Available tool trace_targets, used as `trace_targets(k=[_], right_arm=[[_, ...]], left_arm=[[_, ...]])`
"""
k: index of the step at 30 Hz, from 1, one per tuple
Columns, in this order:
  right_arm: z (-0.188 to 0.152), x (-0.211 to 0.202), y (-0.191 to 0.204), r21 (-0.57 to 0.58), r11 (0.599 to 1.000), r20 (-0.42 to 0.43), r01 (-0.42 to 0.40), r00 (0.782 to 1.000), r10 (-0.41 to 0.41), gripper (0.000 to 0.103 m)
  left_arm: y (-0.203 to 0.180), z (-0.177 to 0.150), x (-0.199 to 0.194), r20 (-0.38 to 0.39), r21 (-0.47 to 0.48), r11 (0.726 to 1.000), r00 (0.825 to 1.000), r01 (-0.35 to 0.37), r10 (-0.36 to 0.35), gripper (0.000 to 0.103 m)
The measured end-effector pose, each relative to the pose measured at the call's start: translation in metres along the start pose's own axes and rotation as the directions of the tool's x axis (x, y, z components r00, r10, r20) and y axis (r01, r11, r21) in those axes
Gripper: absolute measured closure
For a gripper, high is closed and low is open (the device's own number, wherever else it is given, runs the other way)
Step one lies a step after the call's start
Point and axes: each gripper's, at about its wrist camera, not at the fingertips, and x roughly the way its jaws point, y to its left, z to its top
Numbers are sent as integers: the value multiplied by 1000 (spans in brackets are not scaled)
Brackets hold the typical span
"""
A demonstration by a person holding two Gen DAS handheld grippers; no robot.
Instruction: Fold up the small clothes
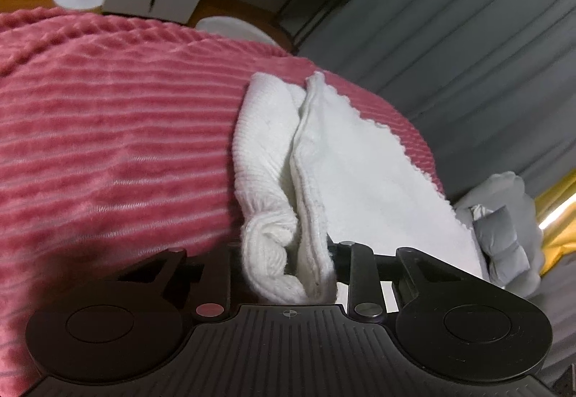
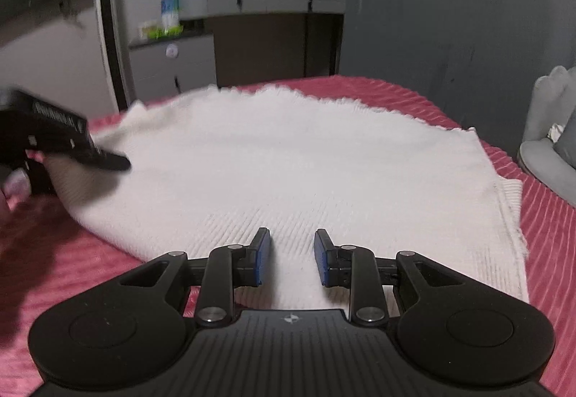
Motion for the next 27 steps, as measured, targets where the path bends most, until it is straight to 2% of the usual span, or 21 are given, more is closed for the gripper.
trace_targets(k=[2,4,6,9,14,16,18,20,23,24,25,26,27], right_arm=[[2,-2,2,0,1000,3,1,1000,-1,77],[5,-5,0,21,1000,27,-16,1000,15,77],[3,-6,3,34,999,44,-33,999,31,77],[-1,2,13,1,999,-6,-34,999,34,76],[0,-20,-3,58,996,39,-65,997,63,77],[0,-31,-14,83,995,72,-49,997,43,77],[0,-41,-28,116,993,101,-21,995,9,77],[0,-50,-42,158,987,119,5,993,-24,77],[-3,-60,-60,207,978,130,30,990,-58,77],[-4,-62,-65,216,976,127,39,990,-68,77],[-6,-64,-71,223,974,118,48,990,-76,77],[-7,-66,-76,232,971,108,54,991,-81,77],[-9,-67,-81,241,969,94,59,992,-84,77]], left_arm=[[3,0,2,-4,-10,1000,1000,2,-2,71],[4,-1,5,-8,-31,999,1000,-6,5,62],[4,-1,7,-4,-42,999,1000,-1,1,62],[-2,2,7,-2,-8,1000,1000,-23,23,74],[-32,12,-8,46,101,995,999,1,-6,79],[-60,13,-10,64,185,983,998,14,-26,79],[-92,8,-8,58,254,965,995,59,-76,80],[-126,-3,-1,14,304,945,991,123,-133,80],[-171,-38,19,-78,408,897,985,172,-154,79],[-179,-48,25,-111,430,884,982,185,-151,74],[-186,-62,33,-152,445,875,979,191,-137,66],[-187,-70,36,-170,443,878,979,181,-116,59],[-186,-75,37,-184,429,886,977,175,-104,48]])
